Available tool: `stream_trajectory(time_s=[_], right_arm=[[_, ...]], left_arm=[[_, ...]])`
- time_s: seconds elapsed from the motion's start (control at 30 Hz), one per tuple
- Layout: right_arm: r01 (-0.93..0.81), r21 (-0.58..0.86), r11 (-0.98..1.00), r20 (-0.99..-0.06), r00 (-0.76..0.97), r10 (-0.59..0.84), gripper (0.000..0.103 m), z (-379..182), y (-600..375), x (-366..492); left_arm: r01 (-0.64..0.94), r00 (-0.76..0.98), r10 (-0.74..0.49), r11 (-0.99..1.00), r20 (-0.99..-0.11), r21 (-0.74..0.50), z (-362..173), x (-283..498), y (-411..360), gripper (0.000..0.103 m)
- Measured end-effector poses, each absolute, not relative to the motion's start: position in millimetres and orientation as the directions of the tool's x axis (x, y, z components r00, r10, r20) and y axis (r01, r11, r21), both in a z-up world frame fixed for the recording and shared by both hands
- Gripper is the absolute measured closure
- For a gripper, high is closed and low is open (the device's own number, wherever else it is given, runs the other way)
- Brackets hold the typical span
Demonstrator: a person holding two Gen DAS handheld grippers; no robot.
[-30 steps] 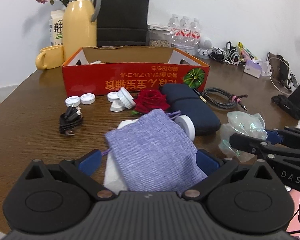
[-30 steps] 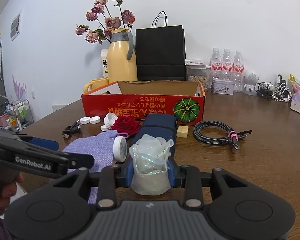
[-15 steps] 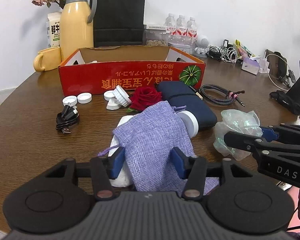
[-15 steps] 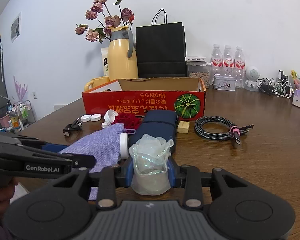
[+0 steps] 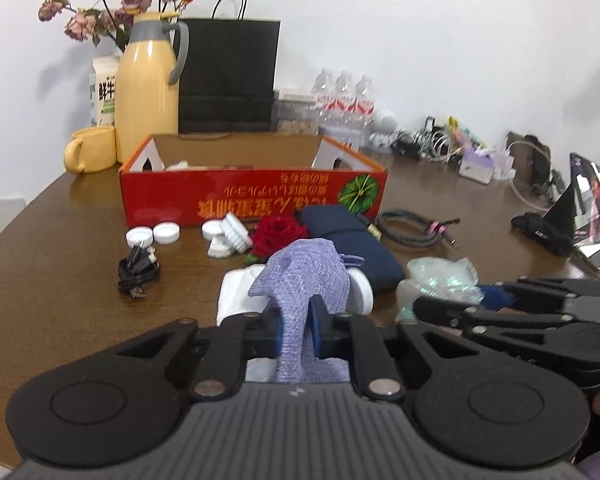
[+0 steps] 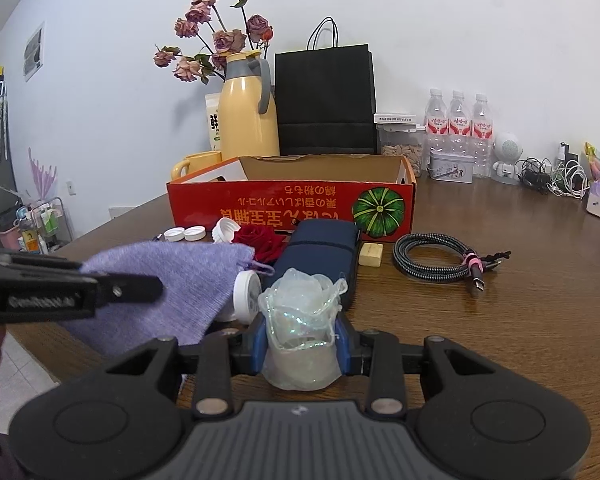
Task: Organize objects
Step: 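Carry the purple pouch and plastic bag into the cardboard box and release both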
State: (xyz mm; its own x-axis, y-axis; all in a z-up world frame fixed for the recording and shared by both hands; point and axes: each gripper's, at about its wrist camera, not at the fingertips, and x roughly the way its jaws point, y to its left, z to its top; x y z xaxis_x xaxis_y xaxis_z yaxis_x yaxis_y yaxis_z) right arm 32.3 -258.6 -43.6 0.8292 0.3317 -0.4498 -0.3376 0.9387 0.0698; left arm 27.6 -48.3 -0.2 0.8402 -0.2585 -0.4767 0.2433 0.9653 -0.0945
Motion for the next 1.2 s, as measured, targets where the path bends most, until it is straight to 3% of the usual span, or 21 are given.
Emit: stream_trajectory(time_s=[0.67,1.2], right_arm=[[-0.362,0.06,0.93,-0.416,0.838,0.353,0.071,-31.6,-253.3,30.5],[-0.365,0.01,0.931,-0.269,0.896,0.354,0.071,17.4,-238.5,94.1]], left_arm=[[0.244,0.879,-0.27,0.963,-0.392,-0.115,28.6,21.9,-32.4,0.094],[0.222,0.918,-0.268,0.958,-0.292,-0.181,83.8,100.1,-24.5,0.094]])
